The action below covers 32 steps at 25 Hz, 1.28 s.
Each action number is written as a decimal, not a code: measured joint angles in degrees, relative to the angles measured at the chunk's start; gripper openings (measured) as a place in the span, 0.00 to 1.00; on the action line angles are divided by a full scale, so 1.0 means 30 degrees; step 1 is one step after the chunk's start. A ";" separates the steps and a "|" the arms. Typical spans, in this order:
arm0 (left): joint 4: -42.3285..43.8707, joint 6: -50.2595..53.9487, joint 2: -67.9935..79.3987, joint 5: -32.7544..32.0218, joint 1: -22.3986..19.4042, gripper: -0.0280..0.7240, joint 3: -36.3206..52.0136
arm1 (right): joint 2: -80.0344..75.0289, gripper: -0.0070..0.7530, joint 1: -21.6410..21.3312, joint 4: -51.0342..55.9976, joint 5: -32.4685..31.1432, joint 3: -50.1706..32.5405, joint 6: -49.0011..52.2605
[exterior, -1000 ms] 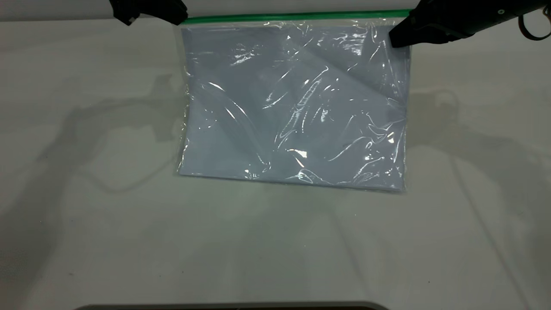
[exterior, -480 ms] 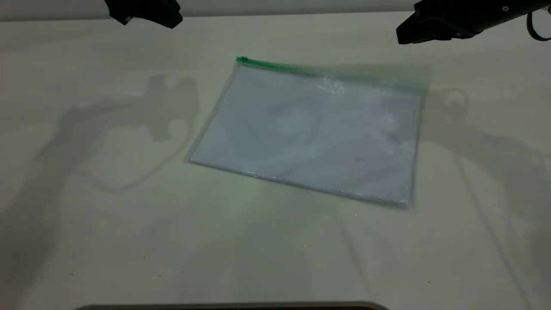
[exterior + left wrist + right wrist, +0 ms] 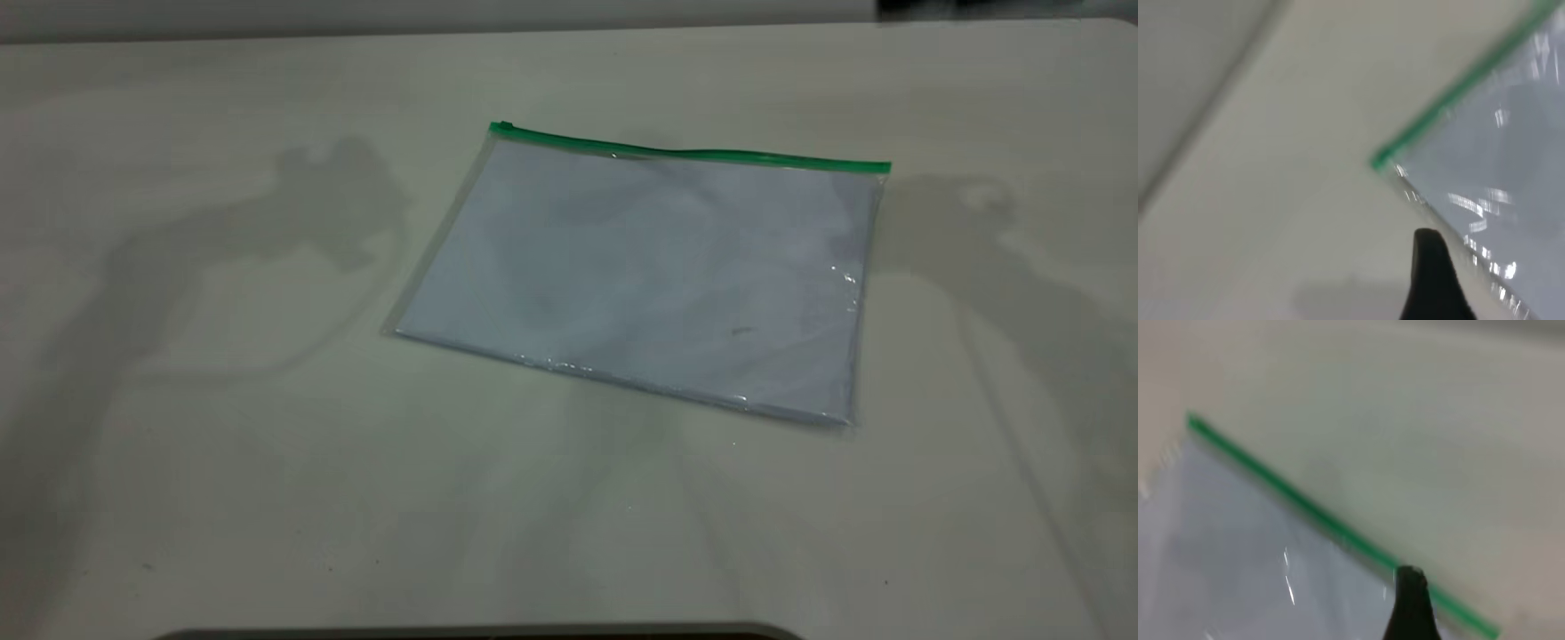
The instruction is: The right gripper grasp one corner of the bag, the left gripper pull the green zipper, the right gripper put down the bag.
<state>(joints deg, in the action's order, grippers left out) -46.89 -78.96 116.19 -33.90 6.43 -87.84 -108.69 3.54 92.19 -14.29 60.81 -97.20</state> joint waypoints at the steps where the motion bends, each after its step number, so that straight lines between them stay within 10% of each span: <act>1: 0.0289 0.1019 -0.0926 0.0000 0.0000 0.77 0.0000 | 0.0926 0.82 0.0000 -0.0591 -0.0044 0.0000 0.0610; 21: 1.1608 2.1026 -1.4502 -0.7645 0.0000 0.78 0.0000 | 1.7749 0.78 0.0000 -2.2519 -0.9499 -0.0164 2.4018; 32: 1.5818 2.5458 -1.8411 -1.0998 0.0000 0.78 0.1302 | 2.4937 0.78 0.0000 -2.4654 -1.3755 -0.2153 2.6040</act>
<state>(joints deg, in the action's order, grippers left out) 0.57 -2.58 60.96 -66.90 6.43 -83.93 -33.88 3.54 18.23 -55.55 54.35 -19.08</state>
